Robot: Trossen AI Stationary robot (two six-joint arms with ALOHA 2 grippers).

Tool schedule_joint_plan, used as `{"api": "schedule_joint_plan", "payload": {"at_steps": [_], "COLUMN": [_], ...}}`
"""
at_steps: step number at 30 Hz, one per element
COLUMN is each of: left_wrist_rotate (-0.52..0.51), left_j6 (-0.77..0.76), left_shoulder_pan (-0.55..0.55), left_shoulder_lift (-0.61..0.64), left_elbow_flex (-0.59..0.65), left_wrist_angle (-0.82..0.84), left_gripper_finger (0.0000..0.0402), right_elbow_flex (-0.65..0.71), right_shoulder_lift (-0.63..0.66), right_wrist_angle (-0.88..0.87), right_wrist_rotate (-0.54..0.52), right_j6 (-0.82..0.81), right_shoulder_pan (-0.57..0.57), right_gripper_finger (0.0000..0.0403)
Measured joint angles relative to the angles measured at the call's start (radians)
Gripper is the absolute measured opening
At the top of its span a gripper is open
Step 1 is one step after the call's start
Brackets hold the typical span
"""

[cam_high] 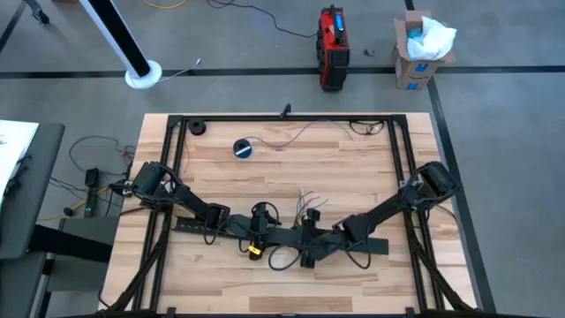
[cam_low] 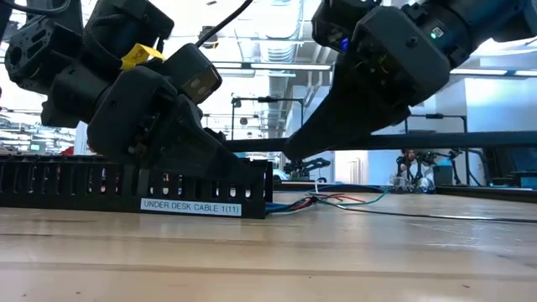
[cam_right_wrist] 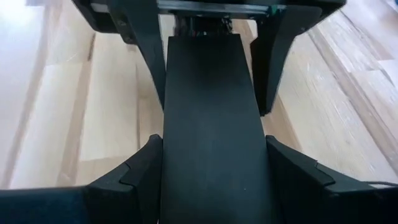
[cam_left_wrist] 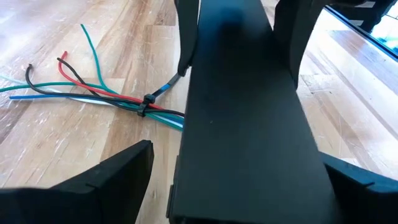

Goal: Ziptie cables
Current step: Close the black cable duct with the black cable duct cover

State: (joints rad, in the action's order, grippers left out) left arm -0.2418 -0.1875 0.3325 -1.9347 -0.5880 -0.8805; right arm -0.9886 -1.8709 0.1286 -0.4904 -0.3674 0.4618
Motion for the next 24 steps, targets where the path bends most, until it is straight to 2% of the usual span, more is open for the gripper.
{"api": "schedule_joint_plan", "payload": {"at_steps": [12, 24], "left_wrist_rotate": [-0.019, -0.017], "left_j6": [0.000, 0.030], "left_shoulder_pan": [0.002, 0.001], "left_shoulder_lift": [0.000, 0.000], "left_elbow_flex": [-0.003, -0.024], "left_wrist_angle": [-0.002, 0.015], "left_gripper_finger": [0.0331, 0.0331], "right_elbow_flex": [0.009, 0.006], "right_shoulder_lift": [0.000, -0.108], "right_wrist_angle": [0.038, 0.162], "right_wrist_rotate": [0.068, 0.107], "right_j6": [0.019, 0.011], "right_shoulder_pan": [-0.014, -0.025], "right_gripper_finger": [0.0219, 0.0219]}}
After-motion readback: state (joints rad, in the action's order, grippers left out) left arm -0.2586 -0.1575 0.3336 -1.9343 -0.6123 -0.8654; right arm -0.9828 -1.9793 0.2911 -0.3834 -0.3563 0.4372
